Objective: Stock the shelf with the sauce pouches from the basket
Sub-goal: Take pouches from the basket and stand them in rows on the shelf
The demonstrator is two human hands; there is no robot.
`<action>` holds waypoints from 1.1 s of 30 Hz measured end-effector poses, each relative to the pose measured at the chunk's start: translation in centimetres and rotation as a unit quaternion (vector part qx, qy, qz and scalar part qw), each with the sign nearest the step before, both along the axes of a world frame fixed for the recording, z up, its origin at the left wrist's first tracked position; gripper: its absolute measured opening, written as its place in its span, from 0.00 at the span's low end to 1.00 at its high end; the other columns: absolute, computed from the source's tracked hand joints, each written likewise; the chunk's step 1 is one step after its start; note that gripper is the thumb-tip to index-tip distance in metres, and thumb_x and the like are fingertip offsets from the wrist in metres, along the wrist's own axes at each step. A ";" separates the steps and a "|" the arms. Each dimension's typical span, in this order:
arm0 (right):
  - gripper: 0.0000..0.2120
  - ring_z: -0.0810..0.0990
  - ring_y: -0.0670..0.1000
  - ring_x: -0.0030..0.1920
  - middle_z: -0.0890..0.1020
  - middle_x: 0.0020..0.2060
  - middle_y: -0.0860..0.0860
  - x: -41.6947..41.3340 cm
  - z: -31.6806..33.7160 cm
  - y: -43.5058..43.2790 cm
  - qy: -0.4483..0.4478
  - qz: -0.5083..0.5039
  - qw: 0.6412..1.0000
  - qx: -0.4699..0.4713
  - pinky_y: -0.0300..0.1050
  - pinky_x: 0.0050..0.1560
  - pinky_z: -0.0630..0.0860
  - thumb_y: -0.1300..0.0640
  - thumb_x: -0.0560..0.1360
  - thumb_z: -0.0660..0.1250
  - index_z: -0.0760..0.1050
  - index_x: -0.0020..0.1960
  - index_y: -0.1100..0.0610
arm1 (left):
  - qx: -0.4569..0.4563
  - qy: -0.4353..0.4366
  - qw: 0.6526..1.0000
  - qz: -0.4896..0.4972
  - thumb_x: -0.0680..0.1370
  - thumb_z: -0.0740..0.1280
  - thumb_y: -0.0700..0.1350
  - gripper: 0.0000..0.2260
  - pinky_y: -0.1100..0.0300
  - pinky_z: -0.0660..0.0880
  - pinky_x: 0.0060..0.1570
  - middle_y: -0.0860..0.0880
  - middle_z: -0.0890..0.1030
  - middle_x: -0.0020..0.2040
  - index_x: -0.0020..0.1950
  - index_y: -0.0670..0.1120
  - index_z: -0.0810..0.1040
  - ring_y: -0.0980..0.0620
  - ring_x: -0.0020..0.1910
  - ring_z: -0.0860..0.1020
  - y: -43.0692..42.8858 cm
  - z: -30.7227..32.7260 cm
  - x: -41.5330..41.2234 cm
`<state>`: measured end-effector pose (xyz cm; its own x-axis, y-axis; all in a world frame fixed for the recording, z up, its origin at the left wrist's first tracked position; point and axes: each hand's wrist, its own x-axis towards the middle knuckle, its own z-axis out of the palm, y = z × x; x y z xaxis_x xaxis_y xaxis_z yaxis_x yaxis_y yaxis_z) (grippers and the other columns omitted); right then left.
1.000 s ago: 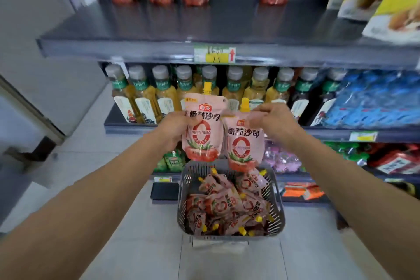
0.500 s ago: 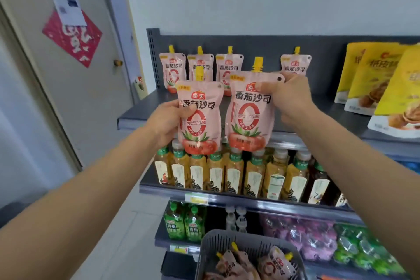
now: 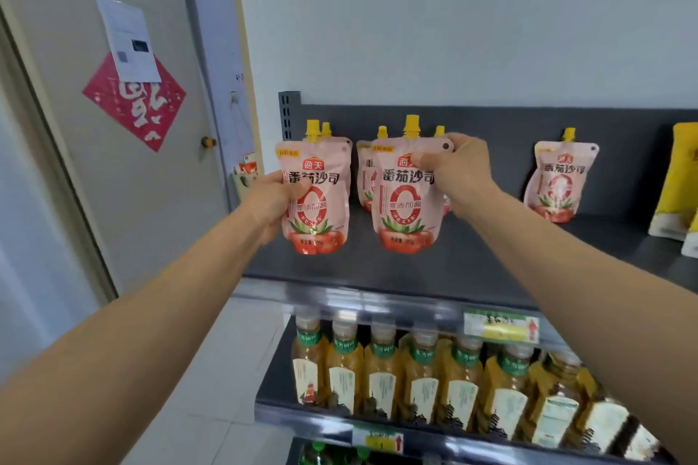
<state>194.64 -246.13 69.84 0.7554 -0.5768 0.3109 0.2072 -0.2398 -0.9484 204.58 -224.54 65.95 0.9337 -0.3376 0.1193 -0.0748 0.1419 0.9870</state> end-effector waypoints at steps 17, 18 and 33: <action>0.20 0.83 0.48 0.46 0.83 0.49 0.50 7.6 -5.7 -1.9 0.073 0.109 0.989 0.061 0.44 0.44 0.81 0.68 0.67 0.73 0.74 0.55 0.54 | 0.068 0.036 0.989 -0.124 0.72 0.67 0.33 0.13 0.58 0.78 0.43 0.49 0.84 0.49 0.52 0.47 0.79 0.51 0.48 0.82 -0.8 -3.9 9.8; 0.21 0.82 0.47 0.47 0.83 0.52 0.51 7.4 -6.3 -2.0 0.108 0.129 0.985 0.045 0.43 0.45 0.80 0.68 0.66 0.73 0.74 0.55 0.54 | 0.095 0.036 0.986 -0.135 0.71 0.68 0.32 0.14 0.56 0.77 0.48 0.49 0.84 0.49 0.51 0.48 0.79 0.50 0.50 0.81 -0.7 -4.3 9.9; 0.20 0.77 0.56 0.61 0.80 0.59 0.54 9.9 -7.8 -2.2 0.197 0.066 0.978 -0.023 0.44 0.49 0.74 0.69 0.69 0.71 0.75 0.59 0.60 | 0.136 0.034 0.986 -0.092 0.69 0.68 0.26 0.20 0.47 0.74 0.58 0.48 0.82 0.52 0.52 0.48 0.77 0.46 0.55 0.78 -2.0 -4.8 13.1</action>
